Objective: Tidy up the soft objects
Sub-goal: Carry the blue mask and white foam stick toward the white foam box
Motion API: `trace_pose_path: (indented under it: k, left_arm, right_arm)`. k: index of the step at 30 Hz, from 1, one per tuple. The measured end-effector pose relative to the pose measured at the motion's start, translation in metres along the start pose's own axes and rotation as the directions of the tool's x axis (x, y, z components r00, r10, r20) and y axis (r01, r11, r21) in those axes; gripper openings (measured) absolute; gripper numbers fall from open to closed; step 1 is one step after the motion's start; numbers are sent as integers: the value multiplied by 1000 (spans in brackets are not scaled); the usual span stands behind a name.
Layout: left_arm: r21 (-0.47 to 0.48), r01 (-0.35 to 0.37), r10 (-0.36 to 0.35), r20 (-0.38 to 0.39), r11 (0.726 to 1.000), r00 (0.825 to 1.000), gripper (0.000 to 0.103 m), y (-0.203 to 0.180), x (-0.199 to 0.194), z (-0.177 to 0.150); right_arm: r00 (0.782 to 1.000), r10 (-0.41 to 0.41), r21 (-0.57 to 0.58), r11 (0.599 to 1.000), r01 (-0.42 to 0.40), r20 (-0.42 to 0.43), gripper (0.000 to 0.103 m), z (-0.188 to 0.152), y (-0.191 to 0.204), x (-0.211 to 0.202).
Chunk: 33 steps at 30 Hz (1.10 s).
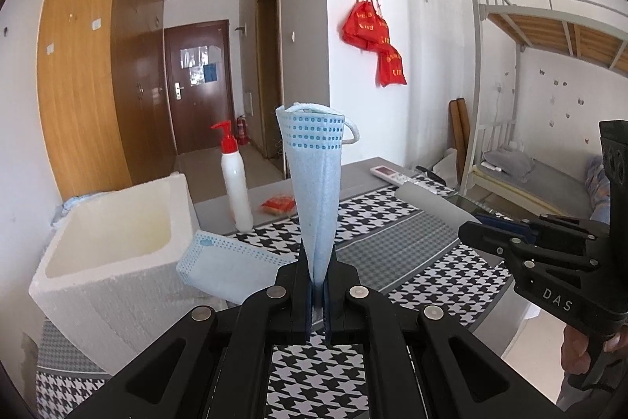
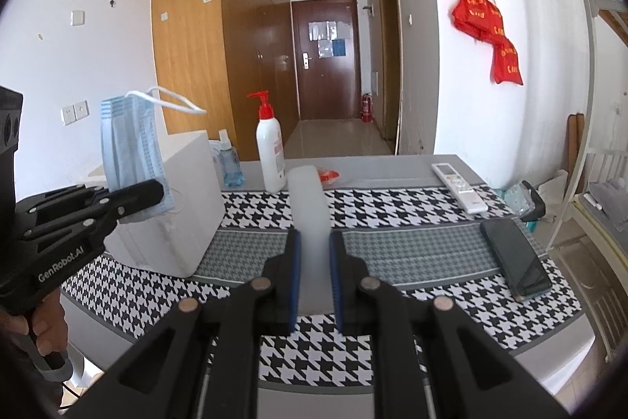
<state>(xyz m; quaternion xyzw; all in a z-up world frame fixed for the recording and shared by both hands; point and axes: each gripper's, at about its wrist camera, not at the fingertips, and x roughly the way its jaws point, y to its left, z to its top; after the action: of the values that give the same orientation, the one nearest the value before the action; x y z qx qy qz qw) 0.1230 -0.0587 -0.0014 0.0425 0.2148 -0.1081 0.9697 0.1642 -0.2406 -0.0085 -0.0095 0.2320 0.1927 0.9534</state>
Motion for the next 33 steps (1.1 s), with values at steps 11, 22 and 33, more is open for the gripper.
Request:
trace_pose_path:
  k: [11, 22, 33]
  left_arm:
    - [6, -18, 17, 29, 1000, 999, 4, -1, -5, 8]
    - [12, -35, 34, 66, 999, 997, 4, 1, -12, 19]
    - [6, -76, 75, 97, 997, 992, 3, 6, -19, 28]
  right_arm:
    - [1000, 3, -1, 1000, -3, 22, 17, 5, 0, -4]
    - [999, 14, -6, 1000, -14, 48, 17, 12, 2, -9]
    - [997, 39, -22, 999, -37, 69, 17, 19, 9, -9]
